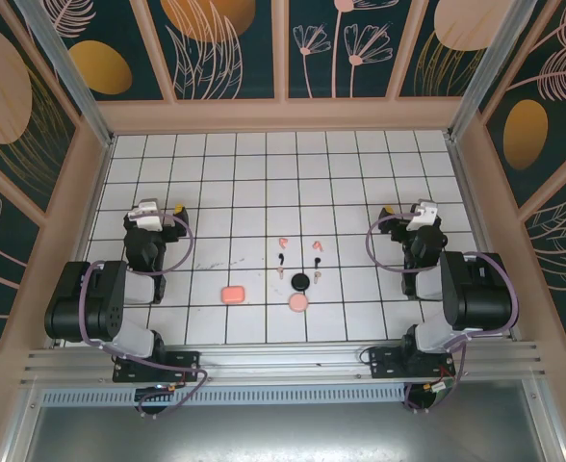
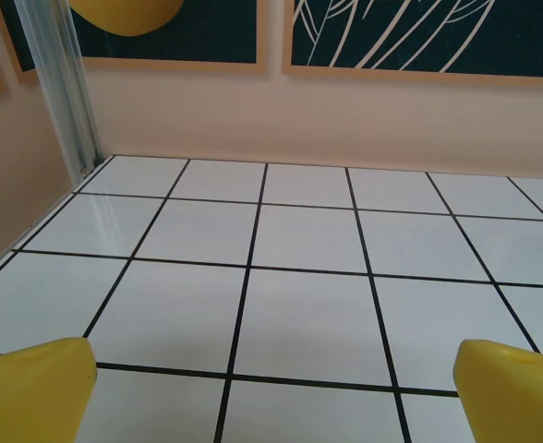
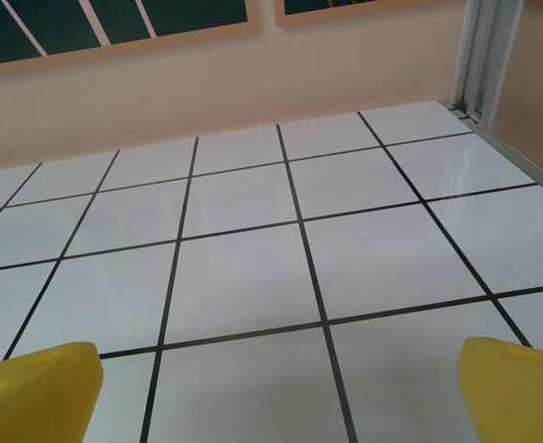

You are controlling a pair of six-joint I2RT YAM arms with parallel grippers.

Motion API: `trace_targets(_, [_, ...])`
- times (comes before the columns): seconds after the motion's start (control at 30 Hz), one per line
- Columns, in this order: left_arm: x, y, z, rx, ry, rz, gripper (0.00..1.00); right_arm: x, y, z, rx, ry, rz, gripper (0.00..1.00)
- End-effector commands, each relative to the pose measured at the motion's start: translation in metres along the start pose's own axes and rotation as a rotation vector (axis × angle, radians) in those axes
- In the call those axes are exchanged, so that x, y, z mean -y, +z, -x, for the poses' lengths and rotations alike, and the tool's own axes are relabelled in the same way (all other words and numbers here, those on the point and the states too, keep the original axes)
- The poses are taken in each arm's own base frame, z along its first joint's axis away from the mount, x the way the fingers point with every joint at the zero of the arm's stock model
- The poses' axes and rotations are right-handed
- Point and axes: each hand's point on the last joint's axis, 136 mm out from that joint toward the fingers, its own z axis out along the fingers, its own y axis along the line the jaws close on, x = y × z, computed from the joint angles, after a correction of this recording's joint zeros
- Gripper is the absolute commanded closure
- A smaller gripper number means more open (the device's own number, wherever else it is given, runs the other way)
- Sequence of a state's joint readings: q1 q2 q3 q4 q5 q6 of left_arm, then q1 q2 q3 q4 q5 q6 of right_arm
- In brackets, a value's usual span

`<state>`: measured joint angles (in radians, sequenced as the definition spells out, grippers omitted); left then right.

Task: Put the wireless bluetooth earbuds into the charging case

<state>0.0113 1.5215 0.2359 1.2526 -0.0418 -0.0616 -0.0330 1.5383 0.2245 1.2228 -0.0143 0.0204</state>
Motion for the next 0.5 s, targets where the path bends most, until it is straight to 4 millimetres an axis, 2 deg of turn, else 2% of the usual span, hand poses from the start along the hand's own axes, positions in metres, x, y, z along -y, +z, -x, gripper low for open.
trace_targets(0.0, [-0.0027,0.0017,0.0053,0.018,-0.018,0.010,0.01,-0.0022,0.0029,0.0085,0.024,-0.006,0.019,0.01])
trace_targets(0.47, [-0.0033,0.0035,0.0037,0.008,-0.019,0.014,0.01,-0.0021,0.0031,0.0087,0.024,-0.004,0.022,0.01])
